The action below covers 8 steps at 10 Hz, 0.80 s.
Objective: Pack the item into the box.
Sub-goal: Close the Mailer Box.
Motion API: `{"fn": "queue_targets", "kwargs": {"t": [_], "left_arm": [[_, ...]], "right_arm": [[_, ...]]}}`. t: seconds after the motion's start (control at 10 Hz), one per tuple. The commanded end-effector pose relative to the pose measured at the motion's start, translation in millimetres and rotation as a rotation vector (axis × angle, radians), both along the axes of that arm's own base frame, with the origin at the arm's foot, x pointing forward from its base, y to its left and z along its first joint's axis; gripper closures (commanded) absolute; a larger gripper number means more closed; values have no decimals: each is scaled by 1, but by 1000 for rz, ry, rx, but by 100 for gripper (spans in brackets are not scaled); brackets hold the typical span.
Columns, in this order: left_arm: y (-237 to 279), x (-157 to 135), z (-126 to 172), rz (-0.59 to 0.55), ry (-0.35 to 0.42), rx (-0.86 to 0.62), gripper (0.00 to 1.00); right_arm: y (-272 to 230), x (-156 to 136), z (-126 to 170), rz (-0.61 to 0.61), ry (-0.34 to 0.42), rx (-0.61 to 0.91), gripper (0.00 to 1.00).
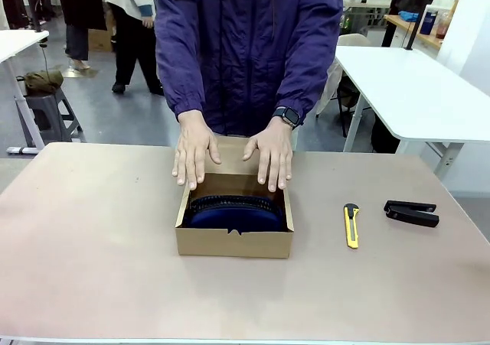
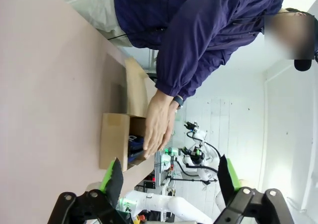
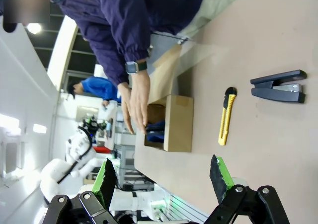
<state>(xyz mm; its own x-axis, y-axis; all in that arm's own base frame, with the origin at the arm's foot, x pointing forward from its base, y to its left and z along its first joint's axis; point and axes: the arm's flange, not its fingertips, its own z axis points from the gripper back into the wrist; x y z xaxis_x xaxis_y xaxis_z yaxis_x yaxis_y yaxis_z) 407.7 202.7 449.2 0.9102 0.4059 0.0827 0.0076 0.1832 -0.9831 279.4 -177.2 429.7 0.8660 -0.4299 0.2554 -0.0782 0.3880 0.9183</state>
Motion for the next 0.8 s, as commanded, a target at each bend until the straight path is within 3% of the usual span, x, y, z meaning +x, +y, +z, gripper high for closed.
{"fn": "queue_targets", "kwargs": {"t": [0.0, 0.3, 0.7], "left_arm": [[-39, 31, 8, -82, -49, -13, 0], [-103, 55, 2, -119, -75, -21, 0], [-188, 92, -45, -165, -118, 87, 0]], "right_arm": [[39, 36, 7, 71, -8, -92, 0], [91, 94, 6, 109, -33, -110, 0], [183, 167, -25, 237, -126, -165, 0]]}}
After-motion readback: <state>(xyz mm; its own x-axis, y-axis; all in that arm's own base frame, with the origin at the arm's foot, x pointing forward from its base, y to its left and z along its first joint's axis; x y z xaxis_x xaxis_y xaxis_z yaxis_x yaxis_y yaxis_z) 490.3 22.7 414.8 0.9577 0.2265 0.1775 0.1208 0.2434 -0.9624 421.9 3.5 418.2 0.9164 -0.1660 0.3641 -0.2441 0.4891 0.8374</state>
